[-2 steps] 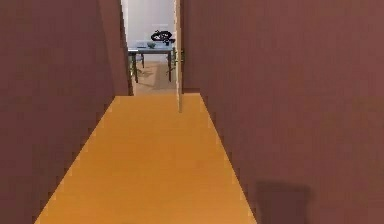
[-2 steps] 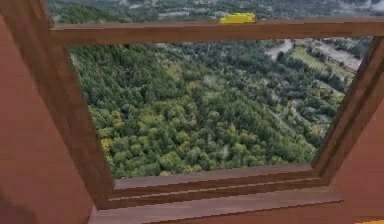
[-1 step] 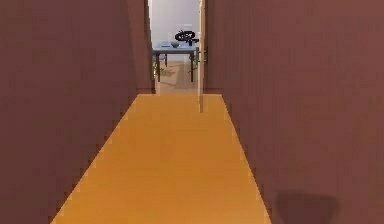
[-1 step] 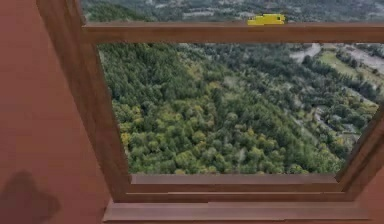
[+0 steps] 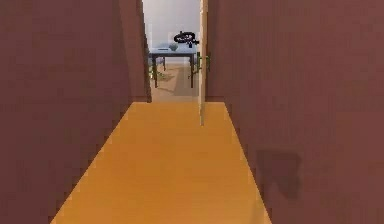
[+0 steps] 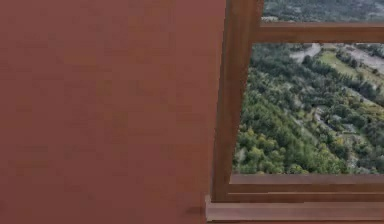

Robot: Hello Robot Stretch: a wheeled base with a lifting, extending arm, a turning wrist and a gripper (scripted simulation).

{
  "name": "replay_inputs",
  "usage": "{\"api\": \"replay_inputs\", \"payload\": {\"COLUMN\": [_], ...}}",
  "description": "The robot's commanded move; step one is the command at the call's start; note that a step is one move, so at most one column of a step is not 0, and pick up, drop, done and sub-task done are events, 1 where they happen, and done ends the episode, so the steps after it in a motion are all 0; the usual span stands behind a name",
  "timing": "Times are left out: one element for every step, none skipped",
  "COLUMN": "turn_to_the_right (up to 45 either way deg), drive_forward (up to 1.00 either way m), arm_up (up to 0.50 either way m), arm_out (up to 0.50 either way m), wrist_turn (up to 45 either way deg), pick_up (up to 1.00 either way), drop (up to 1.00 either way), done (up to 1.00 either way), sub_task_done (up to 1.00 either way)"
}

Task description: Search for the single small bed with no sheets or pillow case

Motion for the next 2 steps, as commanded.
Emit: {"api": "replay_inputs", "payload": {"turn_to_the_right": [-6.0, 0.0], "drive_forward": [0.0, 1.0], "arm_up": [0.0, 0.0], "arm_out": [0.0, 0.0], "wrist_turn": [0.0, 0.0], "pick_up": [0.0, 0.0], "drop": [0.0, 0.0], "done": [0.0, 0.0], "sub_task_done": [0.0, 0.0]}}
